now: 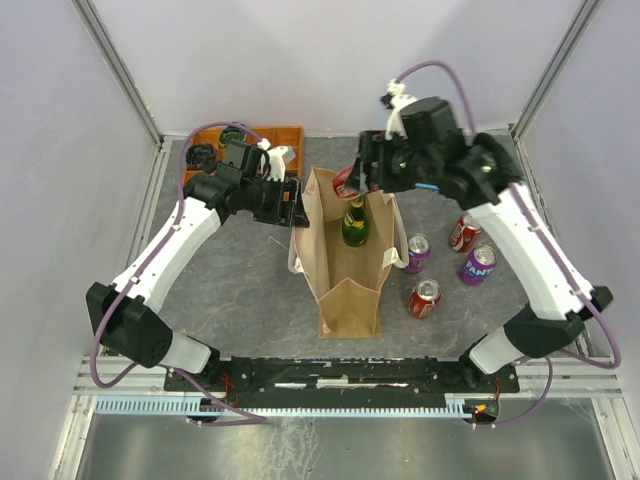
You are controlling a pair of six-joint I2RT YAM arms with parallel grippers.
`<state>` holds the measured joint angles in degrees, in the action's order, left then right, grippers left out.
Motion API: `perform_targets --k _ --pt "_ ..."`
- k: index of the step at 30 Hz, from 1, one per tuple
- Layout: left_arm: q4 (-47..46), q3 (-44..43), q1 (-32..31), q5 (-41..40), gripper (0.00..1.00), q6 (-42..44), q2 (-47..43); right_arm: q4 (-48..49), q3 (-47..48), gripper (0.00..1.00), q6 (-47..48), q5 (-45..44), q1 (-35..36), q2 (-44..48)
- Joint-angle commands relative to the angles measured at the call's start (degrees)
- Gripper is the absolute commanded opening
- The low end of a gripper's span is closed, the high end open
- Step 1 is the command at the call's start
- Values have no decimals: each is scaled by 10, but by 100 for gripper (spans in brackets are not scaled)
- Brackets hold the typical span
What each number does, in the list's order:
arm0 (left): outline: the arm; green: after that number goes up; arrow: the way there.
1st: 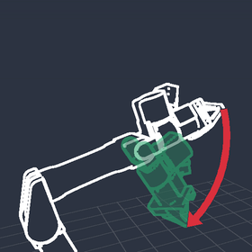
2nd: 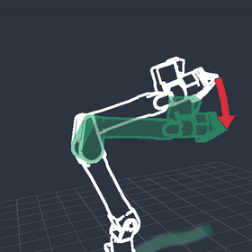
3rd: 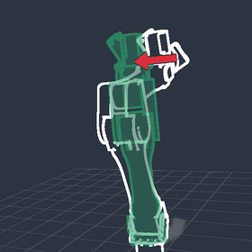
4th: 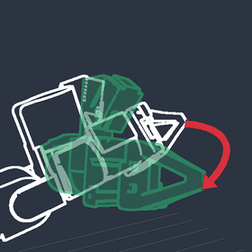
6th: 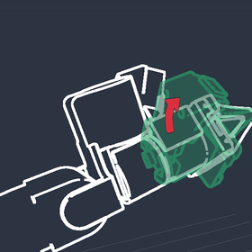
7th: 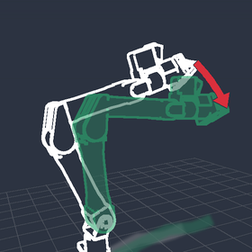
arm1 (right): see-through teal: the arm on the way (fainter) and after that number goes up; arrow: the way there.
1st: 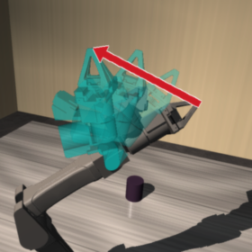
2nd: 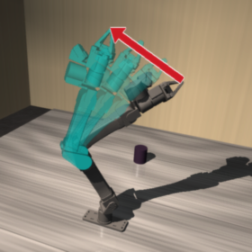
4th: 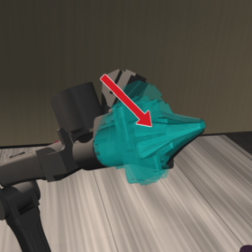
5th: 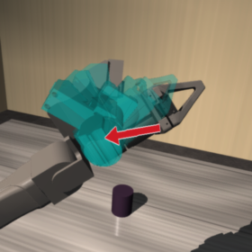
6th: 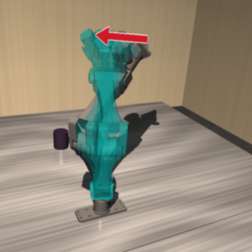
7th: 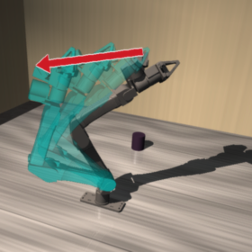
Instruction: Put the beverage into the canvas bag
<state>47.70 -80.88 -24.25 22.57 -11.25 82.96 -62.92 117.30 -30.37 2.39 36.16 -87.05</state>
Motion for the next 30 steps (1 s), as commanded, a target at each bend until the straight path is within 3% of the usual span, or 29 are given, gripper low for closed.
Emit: perform_targets --k 1,9,30 --pt "1 -16 -4 -2 75 18 -32 87 -22 0 0 -55 42 -34" --pt "16 -17 -4 -3 75 19 -54 125 -40 0 29 -114 88 -124" --pt "16 -19 -3 -10 74 16 -61 145 -74 0 72 -154 95 -240"
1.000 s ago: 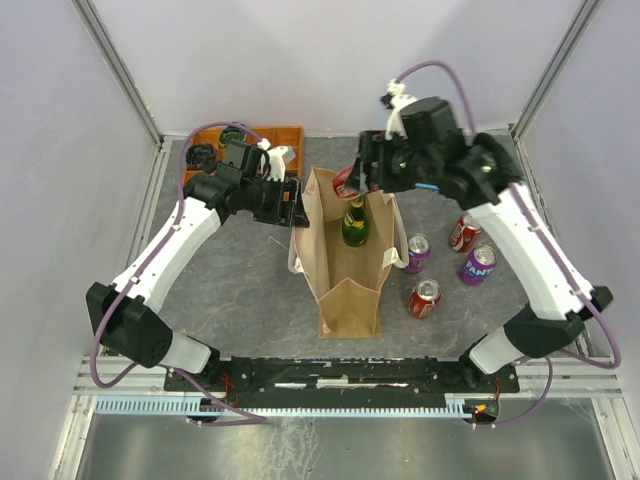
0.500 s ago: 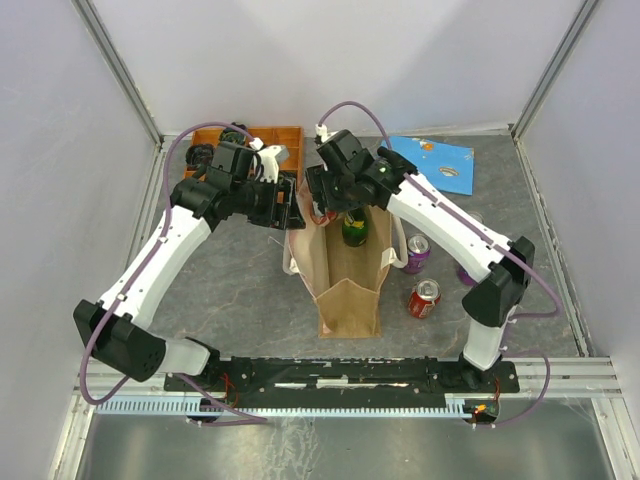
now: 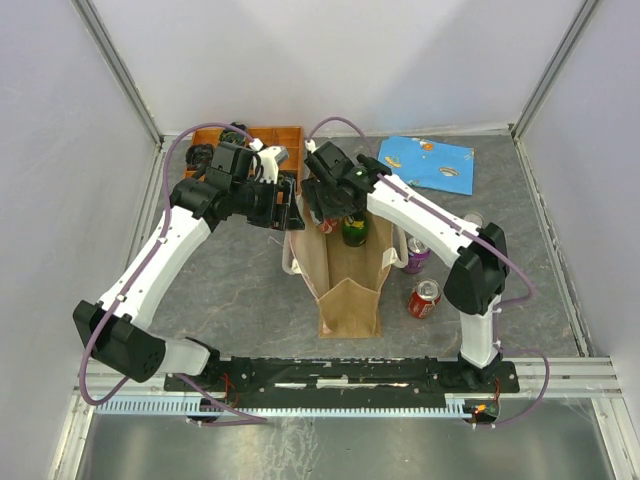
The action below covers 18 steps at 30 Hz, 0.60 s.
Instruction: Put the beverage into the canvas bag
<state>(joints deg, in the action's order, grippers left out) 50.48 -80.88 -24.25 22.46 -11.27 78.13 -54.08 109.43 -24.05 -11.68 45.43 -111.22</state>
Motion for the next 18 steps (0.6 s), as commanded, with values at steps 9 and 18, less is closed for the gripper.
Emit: perform_targets --k 9,18 --pt "-14 -16 -3 -8 74 17 -12 62 -24 0 10 -15 2 -29" --pt "-19 -11 -3 -6 74 15 -11 73 -64 0 7 -16 -1 -52"
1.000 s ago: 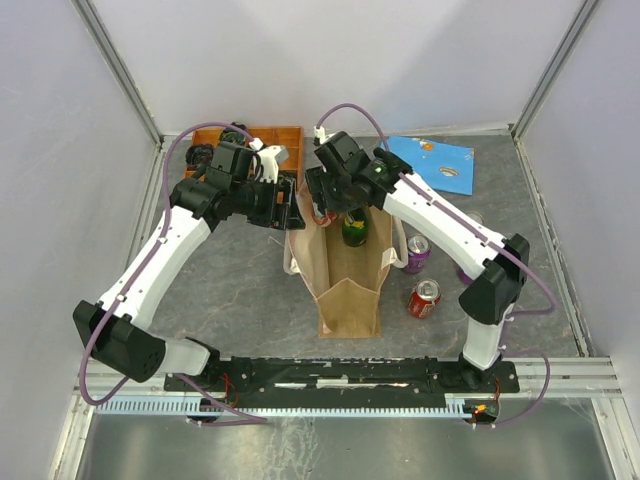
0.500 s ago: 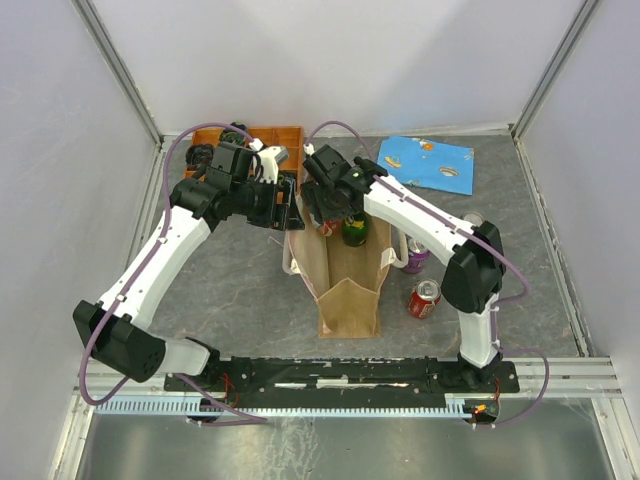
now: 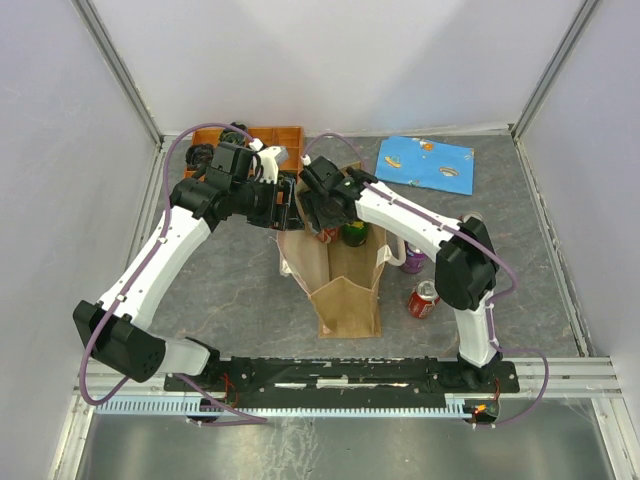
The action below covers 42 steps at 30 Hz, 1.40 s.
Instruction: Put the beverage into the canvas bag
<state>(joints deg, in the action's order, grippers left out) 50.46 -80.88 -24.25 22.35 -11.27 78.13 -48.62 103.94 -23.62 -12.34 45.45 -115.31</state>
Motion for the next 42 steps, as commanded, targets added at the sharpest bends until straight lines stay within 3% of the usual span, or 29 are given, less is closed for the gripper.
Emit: perform_targets --k 1,17,28,36,42 --pt "-18 -11 -2 -4 74 15 -11 15 -11 0 1 -10 -2 -14" --pt "-41 10 -3 -6 74 18 -14 -15 -86 0 -3 -20 -2 31" --pt "-47 19 -2 -9 74 19 -12 -24 -95 0 5 -35 -2 8" --pt "-49 22 -2 -12 74 22 -4 101 -157 0 49 -10 -2 96" --pt "-53 26 -3 -19 72 25 0 129 -164 0 89 -12 -2 139"
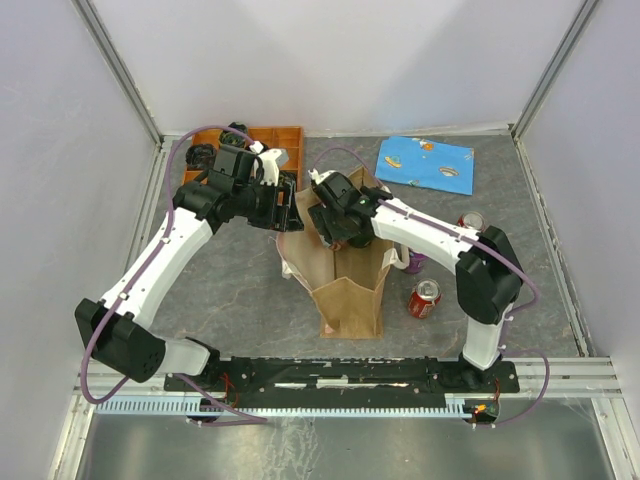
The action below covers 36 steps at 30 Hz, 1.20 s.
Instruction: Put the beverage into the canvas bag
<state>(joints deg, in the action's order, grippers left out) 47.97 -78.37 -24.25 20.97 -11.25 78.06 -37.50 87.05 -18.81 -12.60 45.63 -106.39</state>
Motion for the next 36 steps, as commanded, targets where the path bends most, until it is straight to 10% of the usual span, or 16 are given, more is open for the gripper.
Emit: perform_targets --k 1,19,36 --pt "-28 2 -2 -8 72 26 1 11 10 0 44 -8 -4 52" --pt "-25 -27 -2 -38 72 32 7 134 -99 0 99 55 -3 185" --pt "-27 -22 -3 -29 72 30 2 98 -64 0 112 64 -4 54"
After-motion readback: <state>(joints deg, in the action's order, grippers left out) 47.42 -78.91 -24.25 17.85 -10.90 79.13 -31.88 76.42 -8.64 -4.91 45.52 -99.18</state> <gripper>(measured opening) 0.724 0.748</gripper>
